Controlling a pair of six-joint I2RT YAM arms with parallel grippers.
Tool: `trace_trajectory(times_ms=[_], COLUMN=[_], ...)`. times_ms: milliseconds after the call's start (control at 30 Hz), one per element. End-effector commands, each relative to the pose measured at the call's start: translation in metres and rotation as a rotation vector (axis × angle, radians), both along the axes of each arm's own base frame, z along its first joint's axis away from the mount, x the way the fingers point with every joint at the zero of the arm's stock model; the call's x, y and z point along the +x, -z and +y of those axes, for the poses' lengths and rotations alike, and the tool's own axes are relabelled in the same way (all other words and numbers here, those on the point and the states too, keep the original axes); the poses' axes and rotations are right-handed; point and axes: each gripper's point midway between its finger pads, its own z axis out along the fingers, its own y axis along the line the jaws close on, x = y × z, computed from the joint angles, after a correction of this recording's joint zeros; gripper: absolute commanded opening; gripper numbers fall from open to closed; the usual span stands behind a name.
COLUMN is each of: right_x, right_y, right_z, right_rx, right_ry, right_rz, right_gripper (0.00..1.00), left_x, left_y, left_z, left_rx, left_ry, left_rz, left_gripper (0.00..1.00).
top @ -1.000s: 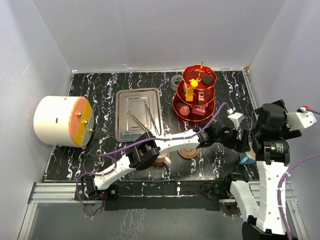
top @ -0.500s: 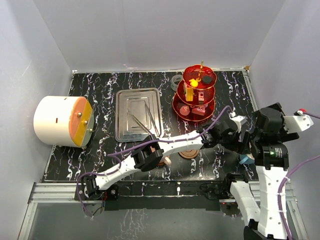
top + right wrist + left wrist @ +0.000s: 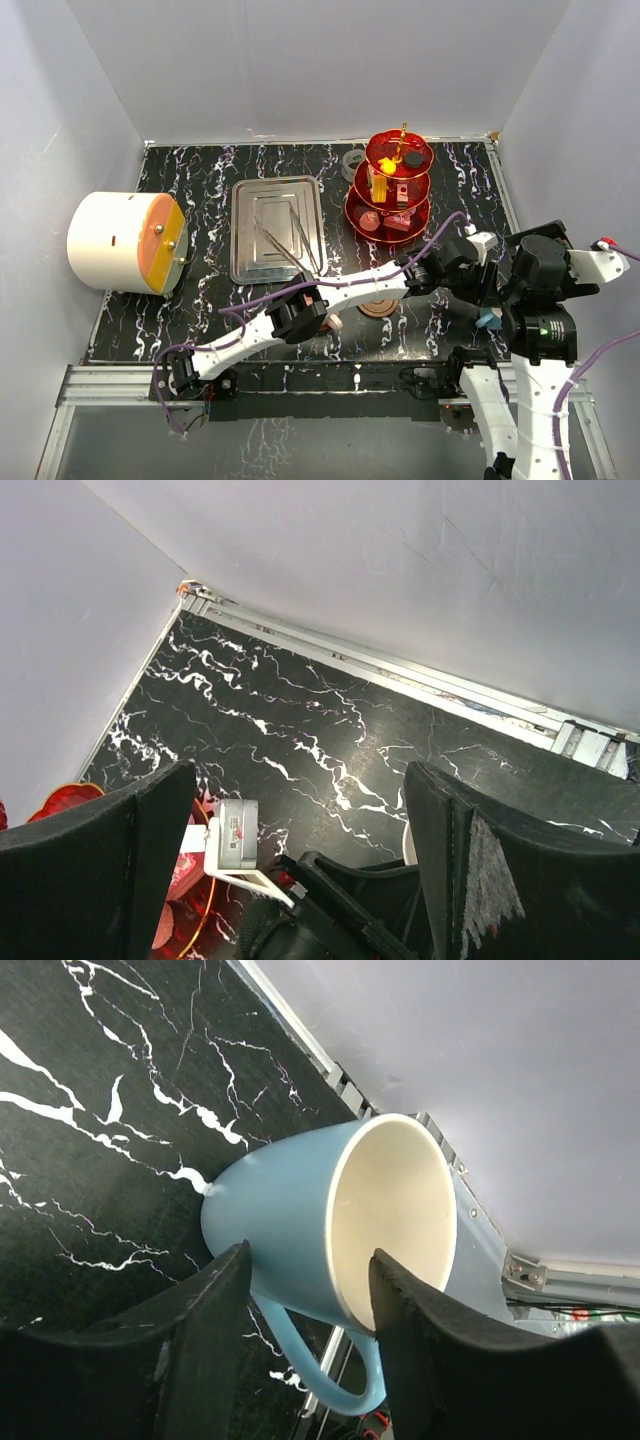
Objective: Serve the afternoon tea
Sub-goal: Pick up the cup from the corner of the board.
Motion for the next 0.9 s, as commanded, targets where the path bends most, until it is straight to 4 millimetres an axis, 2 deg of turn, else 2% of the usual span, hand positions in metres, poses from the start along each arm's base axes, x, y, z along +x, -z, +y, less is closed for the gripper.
trace_trajectory(times_ms=[0,200,333,400,467,567,633,733,800,867], right_x=[0.008,0.008,0.007,0.008,0.008,0.009,0.009,0.01,0.01,0.012], right_y=[-0.01,-0.014,-0.019,-0.017,-0.014,-0.013,-0.013,-0.015,-0.017,-0.017], right_z=[-0.003,-0.003,-0.003,-0.003,-0.003,-0.003,-0.003,-0.003,-0.003,-0.003], right_rx=[-0.007,-0.008,-0.009,-0.009,-0.008,-0.008,-0.008,-0.008,-0.008,-0.008], right_ry=[0.018,0.017,0.018,0.017,0.017,0.018,0.018,0.017,0.018,0.018], right_rz=[-0.024,-0.032,-0.047,-0.04,-0.033,-0.029,-0.028,-0.029,-0.031,-0.027], right_gripper=[0.85,0.85,0.85,0.85,0.85,0.85,0.85,0.85,0.85,0.85], left_x=[0.003,0.014,0.015,0.013,0.009,0.005,0.004,0.003,0.005,0.008], left_y=[-0.004,-0.003,0.002,0.002,0.003,0.005,0.004,-0.003,-0.01,-0.021], left_z=[0.006,0.018,0.024,0.024,0.025,0.027,0.028,0.028,0.03,0.035], left_rx=[0.036,0.094,0.127,0.126,0.132,0.138,0.135,0.118,0.115,0.105], left_ry=[-0.018,-0.088,-0.074,-0.055,-0.029,0.008,0.023,0.027,0.01,-0.011], left_rz=[-0.014,-0.058,-0.082,-0.091,-0.095,-0.1,-0.109,-0.114,-0.125,-0.146], left_gripper=[0.43,0.29,0.27,0.3,0.38,0.37,0.25,0.12,0.0,0.0])
